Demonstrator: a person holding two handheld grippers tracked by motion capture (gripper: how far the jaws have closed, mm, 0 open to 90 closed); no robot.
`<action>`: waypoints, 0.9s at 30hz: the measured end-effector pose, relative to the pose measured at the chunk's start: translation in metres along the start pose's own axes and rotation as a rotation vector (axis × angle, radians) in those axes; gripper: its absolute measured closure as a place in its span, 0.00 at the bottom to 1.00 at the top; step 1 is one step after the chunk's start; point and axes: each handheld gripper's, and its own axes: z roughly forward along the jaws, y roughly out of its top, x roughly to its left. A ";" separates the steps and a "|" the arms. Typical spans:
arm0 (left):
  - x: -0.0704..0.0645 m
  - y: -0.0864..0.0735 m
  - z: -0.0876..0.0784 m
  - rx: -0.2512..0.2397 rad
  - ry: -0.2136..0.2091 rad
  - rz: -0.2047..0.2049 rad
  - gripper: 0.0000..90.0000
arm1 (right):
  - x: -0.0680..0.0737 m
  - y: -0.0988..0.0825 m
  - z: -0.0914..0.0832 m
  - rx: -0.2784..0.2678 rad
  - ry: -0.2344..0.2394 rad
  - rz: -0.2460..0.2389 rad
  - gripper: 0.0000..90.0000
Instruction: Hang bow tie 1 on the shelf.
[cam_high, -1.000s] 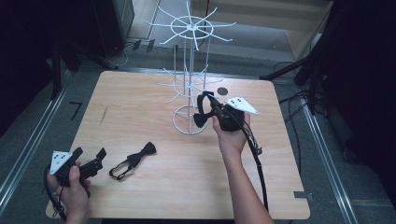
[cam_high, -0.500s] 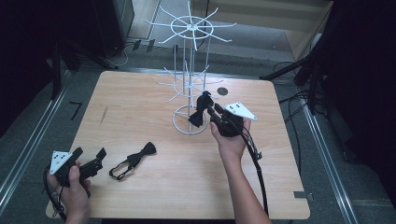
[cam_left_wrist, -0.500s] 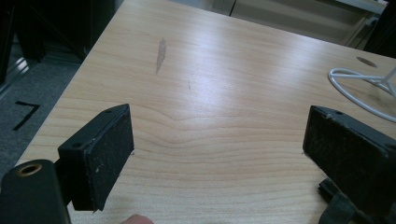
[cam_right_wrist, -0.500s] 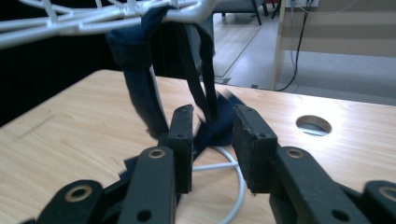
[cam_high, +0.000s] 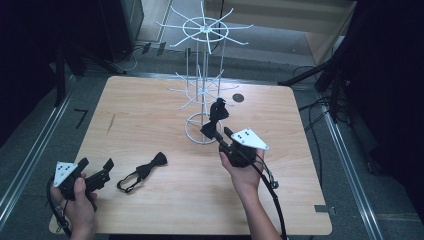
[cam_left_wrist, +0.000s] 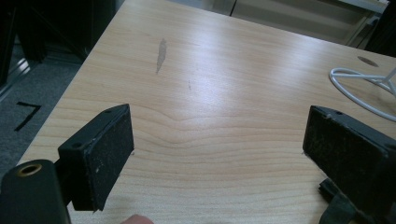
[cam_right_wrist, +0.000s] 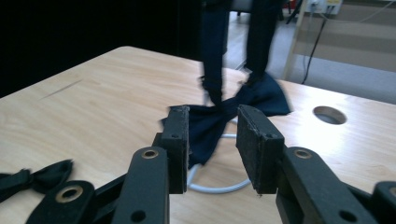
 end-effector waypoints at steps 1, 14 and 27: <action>0.000 0.000 0.000 0.000 0.000 0.000 0.11 | 0.002 -0.001 0.000 0.001 0.003 -0.002 0.73; 0.000 0.000 0.000 -0.003 -0.003 -0.003 0.11 | 0.038 -0.009 0.009 0.029 0.103 -0.050 0.76; 0.001 0.000 0.000 0.004 -0.007 -0.008 0.11 | 0.084 -0.019 0.033 0.080 0.219 -0.123 0.76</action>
